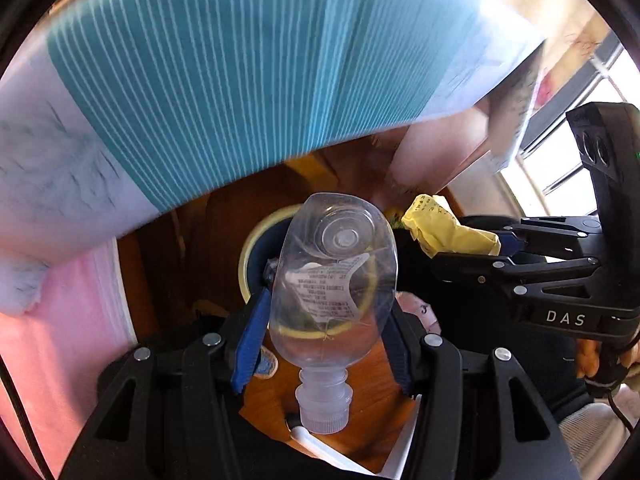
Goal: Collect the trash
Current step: 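Carry the clear bottle and yellow paper down over the bin and open both grippers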
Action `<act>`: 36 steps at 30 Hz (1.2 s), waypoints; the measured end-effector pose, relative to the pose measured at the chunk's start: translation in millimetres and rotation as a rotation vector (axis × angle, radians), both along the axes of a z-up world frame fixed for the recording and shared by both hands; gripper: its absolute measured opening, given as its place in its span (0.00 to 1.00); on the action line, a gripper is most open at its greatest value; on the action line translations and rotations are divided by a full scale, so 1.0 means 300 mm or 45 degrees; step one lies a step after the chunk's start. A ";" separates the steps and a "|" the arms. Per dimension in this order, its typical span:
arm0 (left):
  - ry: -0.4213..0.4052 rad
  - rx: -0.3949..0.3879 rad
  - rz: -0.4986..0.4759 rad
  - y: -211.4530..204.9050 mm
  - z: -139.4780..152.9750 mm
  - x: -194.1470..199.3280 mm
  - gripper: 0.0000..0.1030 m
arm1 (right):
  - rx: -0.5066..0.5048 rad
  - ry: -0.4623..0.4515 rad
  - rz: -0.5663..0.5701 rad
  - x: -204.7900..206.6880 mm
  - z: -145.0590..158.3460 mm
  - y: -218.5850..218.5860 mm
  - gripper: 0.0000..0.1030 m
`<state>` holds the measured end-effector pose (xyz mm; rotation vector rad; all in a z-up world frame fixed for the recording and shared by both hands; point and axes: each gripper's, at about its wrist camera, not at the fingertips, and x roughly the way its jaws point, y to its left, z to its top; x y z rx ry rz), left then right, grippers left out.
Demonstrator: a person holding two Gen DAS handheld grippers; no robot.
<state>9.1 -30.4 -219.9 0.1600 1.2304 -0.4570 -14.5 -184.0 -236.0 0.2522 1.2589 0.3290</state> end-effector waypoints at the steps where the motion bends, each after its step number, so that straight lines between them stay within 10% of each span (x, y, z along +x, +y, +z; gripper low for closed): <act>1: 0.026 0.009 0.009 -0.002 -0.040 0.011 0.50 | 0.000 0.015 -0.015 0.010 -0.025 -0.002 0.33; 11: 0.207 0.081 0.087 -0.027 -0.327 0.088 0.51 | 0.040 0.238 -0.237 0.101 -0.336 -0.027 0.33; 36: 0.397 -0.015 0.277 -0.008 -0.616 0.296 0.50 | -0.028 0.384 -0.291 0.247 -0.565 0.023 0.38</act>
